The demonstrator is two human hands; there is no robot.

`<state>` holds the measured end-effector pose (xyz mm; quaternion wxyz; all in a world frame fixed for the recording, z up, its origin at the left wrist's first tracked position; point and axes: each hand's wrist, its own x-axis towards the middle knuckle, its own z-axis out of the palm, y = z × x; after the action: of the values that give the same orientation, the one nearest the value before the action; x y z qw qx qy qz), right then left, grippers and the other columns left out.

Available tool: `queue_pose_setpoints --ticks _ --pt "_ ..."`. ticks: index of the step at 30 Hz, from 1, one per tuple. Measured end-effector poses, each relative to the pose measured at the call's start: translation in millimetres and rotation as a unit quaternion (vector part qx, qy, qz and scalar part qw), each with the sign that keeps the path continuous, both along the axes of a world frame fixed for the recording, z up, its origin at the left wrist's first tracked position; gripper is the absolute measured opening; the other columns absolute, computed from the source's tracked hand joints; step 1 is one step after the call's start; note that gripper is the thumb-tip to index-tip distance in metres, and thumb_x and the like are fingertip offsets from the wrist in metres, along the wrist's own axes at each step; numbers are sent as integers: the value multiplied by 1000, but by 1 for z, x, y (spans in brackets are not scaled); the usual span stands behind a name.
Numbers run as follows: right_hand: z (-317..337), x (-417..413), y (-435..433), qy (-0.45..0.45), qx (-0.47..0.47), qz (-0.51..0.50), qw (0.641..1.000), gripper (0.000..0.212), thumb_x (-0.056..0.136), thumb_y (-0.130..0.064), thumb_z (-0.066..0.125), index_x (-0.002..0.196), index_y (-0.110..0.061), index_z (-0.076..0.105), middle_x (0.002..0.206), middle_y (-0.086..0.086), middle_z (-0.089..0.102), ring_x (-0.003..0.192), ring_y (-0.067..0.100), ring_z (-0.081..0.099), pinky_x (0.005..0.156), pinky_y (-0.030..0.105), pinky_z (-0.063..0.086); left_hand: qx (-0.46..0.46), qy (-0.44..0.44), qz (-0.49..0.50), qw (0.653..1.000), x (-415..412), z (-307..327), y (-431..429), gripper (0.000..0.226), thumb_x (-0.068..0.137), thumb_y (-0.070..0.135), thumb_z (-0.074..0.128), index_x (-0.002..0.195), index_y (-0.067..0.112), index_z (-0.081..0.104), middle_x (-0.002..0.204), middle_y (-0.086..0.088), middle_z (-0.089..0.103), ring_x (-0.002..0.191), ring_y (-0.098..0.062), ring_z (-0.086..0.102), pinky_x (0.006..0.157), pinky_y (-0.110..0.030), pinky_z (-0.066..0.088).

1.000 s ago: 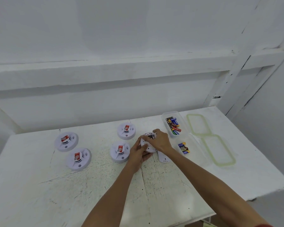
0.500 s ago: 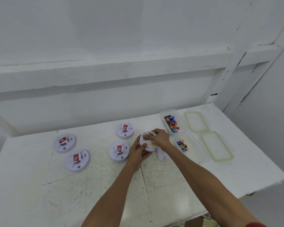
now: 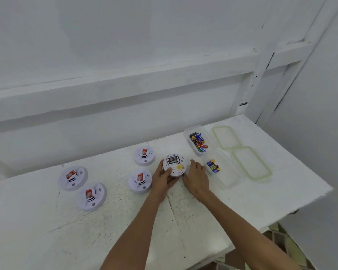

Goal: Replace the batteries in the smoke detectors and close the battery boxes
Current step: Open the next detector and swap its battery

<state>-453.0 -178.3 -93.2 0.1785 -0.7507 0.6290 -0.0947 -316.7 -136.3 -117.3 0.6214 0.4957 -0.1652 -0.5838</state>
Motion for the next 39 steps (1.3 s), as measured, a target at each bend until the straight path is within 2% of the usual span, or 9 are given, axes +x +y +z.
queue_pose_setpoints --ticks 4,7,12,16,20,25,32,36,39 --pt "1 -4 9 12 6 -27 1000 72 92 -45 56 148 -11 25 132 12 50 124 33 43 87 42 48 2 3 -3 1000 0 0 0 45 103 6 59 145 22 54 134 -12 69 120 -34 68 86 -38 64" --pt "4 -7 14 3 3 -47 999 64 87 -40 63 137 -12 36 126 10 54 117 31 46 85 40 47 3 10 -4 1000 0 -1 0 49 103 6 59 149 20 51 136 -13 68 122 -34 67 87 -38 63" --pt "5 -14 30 -18 0 -65 998 64 76 -45 68 124 -11 44 119 8 52 110 27 45 78 37 47 10 27 7 1000 -1 -1 4 53 102 4 59 151 19 49 141 -14 65 127 -36 64 89 -40 63" --pt "6 -20 44 -122 -20 -107 987 67 75 -48 68 128 -13 44 121 5 54 108 23 49 74 30 42 17 31 20 999 -6 1 7 58 103 2 56 156 22 43 144 -12 62 127 -34 64 88 -38 63" --pt "15 -20 43 -233 -27 -90 968 74 75 -43 74 135 -15 40 125 4 53 116 21 48 84 25 40 -1 24 11 1000 -9 6 12 55 105 1 53 155 23 44 142 -10 63 125 -34 64 84 -35 64" --pt "18 -8 34 -232 -47 -42 971 72 79 -39 74 137 -14 40 126 5 50 115 21 47 89 30 44 12 22 6 1000 -8 5 19 53 102 1 58 149 23 49 135 -10 68 120 -34 67 85 -39 64" --pt "19 12 29 -206 -48 13 977 64 78 -40 75 130 -18 44 121 3 52 111 20 45 80 24 41 27 29 19 999 -5 1 24 50 99 2 61 144 22 49 131 -16 70 116 -37 70 93 -50 61" --pt "17 16 27 -206 -51 11 977 62 78 -39 75 128 -18 45 120 3 53 111 21 44 82 30 45 49 41 35 997 -5 4 21 44 99 -1 51 137 21 49 125 -17 69 103 -35 72 90 -51 61" --pt "17 19 28 -200 -54 18 978 60 78 -42 72 126 -21 45 118 -1 53 111 19 44 82 36 48 55 47 34 997 -5 4 22 49 94 0 54 140 17 51 126 -21 71 105 -39 73 90 -54 61"
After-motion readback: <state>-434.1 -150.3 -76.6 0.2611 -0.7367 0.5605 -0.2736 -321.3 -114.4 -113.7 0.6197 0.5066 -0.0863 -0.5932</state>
